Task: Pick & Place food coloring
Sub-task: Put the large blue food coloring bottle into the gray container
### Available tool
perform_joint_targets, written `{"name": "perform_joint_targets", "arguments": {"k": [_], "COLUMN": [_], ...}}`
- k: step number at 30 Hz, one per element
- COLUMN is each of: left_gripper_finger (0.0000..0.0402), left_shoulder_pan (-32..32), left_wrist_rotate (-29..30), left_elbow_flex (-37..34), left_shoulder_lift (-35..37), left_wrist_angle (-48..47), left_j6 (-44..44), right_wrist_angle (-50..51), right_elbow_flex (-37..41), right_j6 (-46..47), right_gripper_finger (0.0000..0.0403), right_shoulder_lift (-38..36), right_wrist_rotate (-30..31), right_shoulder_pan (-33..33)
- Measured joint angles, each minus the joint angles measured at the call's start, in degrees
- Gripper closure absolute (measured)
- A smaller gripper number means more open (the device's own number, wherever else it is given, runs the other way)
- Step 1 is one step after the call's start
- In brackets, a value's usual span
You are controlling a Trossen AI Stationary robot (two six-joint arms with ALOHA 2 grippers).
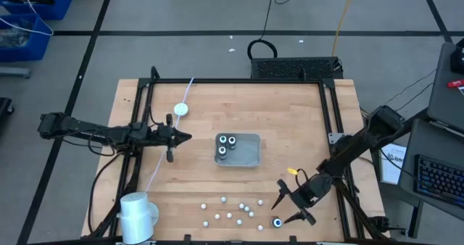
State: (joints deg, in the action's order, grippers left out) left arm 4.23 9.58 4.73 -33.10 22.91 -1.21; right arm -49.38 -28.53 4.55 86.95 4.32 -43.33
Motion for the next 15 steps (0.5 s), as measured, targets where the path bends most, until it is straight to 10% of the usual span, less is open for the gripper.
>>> {"name": "perform_joint_targets", "arguments": {"k": [15], "left_gripper_finger": [0.0380], "left_shoulder_pan": [0.0], "left_wrist_rotate": [0.0], "left_elbow_flex": [0.0], "left_shoulder_lift": [0.0], "left_wrist_angle": [-0.5], "left_j6": [0.2], "right_wrist_angle": [5.1], "right_elbow_flex": [-7.5], "right_j6": [2.4], "right_gripper_finger": [0.0126], "right_shoulder_lift": [8.3], "right_wrist_rotate": [-0.1], "right_shoulder_pan": [-2.5]}}
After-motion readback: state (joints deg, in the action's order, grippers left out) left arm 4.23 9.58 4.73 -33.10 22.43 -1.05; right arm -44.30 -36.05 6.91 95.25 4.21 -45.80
